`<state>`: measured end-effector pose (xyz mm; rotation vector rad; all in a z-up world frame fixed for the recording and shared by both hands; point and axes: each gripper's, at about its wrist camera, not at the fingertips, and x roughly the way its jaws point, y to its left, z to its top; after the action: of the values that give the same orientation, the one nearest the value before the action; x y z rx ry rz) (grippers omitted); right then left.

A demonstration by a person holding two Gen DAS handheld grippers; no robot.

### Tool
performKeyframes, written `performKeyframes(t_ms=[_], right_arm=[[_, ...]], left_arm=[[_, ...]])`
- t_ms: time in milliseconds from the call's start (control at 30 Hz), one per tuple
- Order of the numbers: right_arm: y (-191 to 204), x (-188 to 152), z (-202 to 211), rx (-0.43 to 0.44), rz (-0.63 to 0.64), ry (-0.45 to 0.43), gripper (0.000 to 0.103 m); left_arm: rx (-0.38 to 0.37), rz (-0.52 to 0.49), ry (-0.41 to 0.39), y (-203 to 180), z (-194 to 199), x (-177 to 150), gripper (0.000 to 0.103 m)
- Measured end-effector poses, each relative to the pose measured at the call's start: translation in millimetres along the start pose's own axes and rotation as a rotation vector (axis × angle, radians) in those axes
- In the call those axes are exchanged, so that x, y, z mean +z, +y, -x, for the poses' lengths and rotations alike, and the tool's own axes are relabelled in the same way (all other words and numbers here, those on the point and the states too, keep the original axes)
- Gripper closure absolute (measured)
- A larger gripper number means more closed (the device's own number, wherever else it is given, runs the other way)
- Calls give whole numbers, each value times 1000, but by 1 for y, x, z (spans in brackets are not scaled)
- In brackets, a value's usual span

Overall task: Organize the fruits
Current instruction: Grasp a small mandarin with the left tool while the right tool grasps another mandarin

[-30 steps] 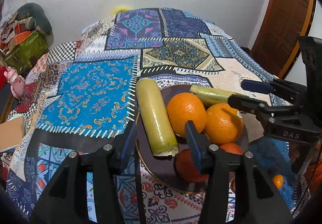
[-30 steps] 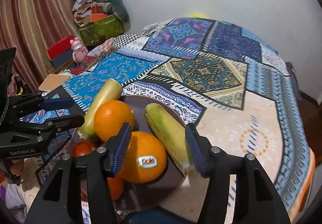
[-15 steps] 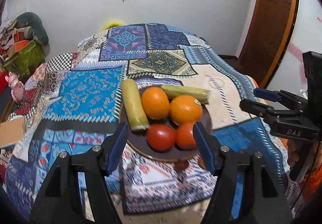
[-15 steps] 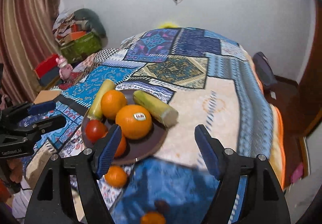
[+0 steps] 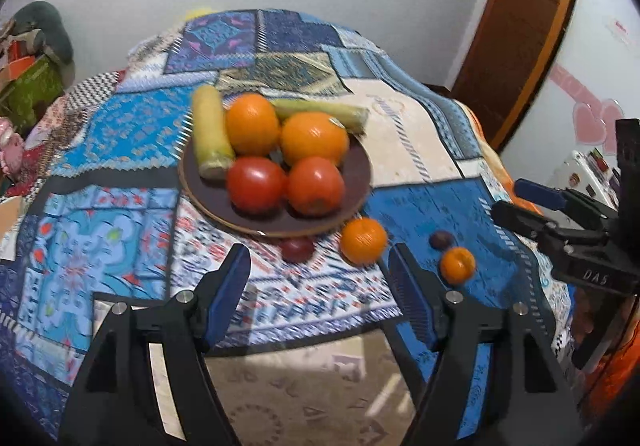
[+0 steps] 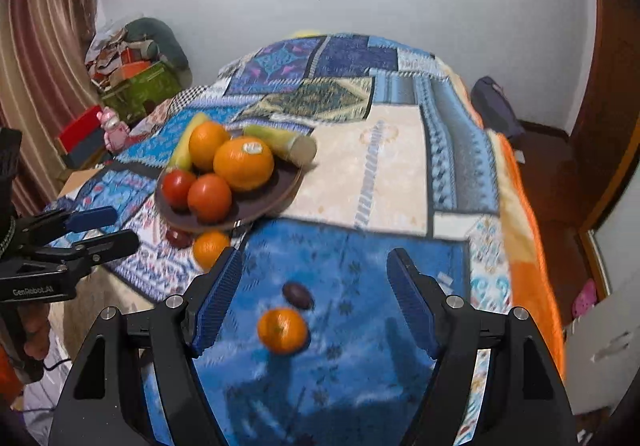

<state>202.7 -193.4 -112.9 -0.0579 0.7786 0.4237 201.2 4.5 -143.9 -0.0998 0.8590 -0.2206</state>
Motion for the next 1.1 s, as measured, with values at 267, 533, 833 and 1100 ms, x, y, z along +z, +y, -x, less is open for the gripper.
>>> performKeyframes(t_ms=[267, 533, 833, 1100], right_arm=[[3, -26, -14, 53, -26, 54, 46], [-1, -38, -24, 99, -66, 89, 55], [0, -47, -34, 132, -72, 116, 60], [-2, -47, -34, 143, -72, 113, 63]], left_arm=[[-36, -39, 64, -21, -29, -6, 57], [-15, -15, 73, -28, -51, 2, 58], [6, 4, 115, -29, -73, 7, 58], [1, 14, 146, -30, -87, 11, 58]])
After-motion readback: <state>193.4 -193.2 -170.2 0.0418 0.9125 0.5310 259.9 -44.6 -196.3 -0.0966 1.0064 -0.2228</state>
